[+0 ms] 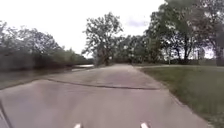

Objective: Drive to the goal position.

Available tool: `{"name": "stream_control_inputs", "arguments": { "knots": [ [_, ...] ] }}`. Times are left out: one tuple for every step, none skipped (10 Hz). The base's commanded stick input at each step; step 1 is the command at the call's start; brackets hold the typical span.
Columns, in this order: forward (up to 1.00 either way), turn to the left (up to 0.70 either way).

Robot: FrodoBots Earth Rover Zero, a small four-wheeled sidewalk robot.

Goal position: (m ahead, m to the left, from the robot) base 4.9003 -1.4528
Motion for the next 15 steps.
{"name": "stream_control_inputs", "arguments": {
  "knots": [
    [1.00,0.00],
    [1.00,0.00],
    [1.00,0.00],
    [1.00,0.00],
    [1.00,0.00],
    [1.00,0.00],
    [1.00,0.00],
    [1.00,-0.02],
    [1.00,-0.20],
    [1.00,-0.40],
    [1.00,-0.40],
    [1.00,0.01],
    [1.00,0.02],
    [1.00,0.02],
    [1.00,0.02]
  ]
}}
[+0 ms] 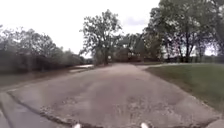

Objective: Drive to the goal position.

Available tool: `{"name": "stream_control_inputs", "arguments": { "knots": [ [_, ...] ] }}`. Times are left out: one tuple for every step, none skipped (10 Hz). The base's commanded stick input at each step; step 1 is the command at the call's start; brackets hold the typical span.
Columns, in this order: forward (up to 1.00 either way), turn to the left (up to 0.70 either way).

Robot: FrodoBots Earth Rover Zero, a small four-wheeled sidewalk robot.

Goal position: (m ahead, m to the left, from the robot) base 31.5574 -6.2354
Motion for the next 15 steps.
{"name": "stream_control_inputs", "arguments": {
  "knots": [
    [1.00,0.02],
    [1.00,0.02],
    [1.00,0.02],
    [1.00,0.02],
    [1.00,0.02],
    [0.84,0.02],
    [0.00,0.05],
    [0.00,0.05],
    [0.00,0.05],
    [0.00,0.05],
    [0.00,0.05],
    [0.00,0.05],
    [0.00,0.05],
    [0.00,0.05],
    [0.00,0.05]
  ]
}}
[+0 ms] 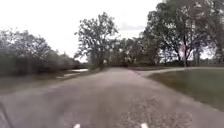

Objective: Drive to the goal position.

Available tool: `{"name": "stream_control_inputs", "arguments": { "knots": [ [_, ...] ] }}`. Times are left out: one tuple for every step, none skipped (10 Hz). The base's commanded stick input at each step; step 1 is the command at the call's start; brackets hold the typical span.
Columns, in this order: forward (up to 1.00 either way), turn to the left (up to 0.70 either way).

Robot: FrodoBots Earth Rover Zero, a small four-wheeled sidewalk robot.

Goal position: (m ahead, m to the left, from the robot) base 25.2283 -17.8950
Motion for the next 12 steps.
{"name": "stream_control_inputs", "arguments": {
  "knots": [
    [0.00,0.05],
    [0.00,0.05],
    [0.00,0.05],
    [0.00,0.05],
    [0.00,0.05],
    [0.00,0.05],
    [0.00,0.05],
    [0.00,0.05],
    [0.00,0.05],
    [0.00,0.05],
    [0.00,0.05],
    [0.00,0.05]
  ]
}}
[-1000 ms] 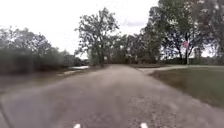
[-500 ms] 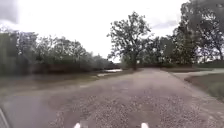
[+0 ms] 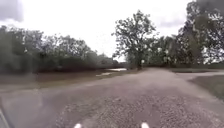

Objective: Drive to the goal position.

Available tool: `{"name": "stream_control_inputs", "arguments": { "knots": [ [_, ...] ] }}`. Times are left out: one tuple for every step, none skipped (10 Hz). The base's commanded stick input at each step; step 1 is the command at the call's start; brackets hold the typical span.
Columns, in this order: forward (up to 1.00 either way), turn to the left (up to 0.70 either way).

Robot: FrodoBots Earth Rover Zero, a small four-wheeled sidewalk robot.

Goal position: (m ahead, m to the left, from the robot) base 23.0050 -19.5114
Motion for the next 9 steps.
{"name": "stream_control_inputs", "arguments": {
  "knots": [
    [0.00,0.05],
    [0.00,0.05],
    [0.00,0.05],
    [0.00,0.05],
    [0.00,0.05],
    [0.00,0.05],
    [0.00,0.05],
    [0.00,0.05],
    [0.00,0.05]
  ]
}}
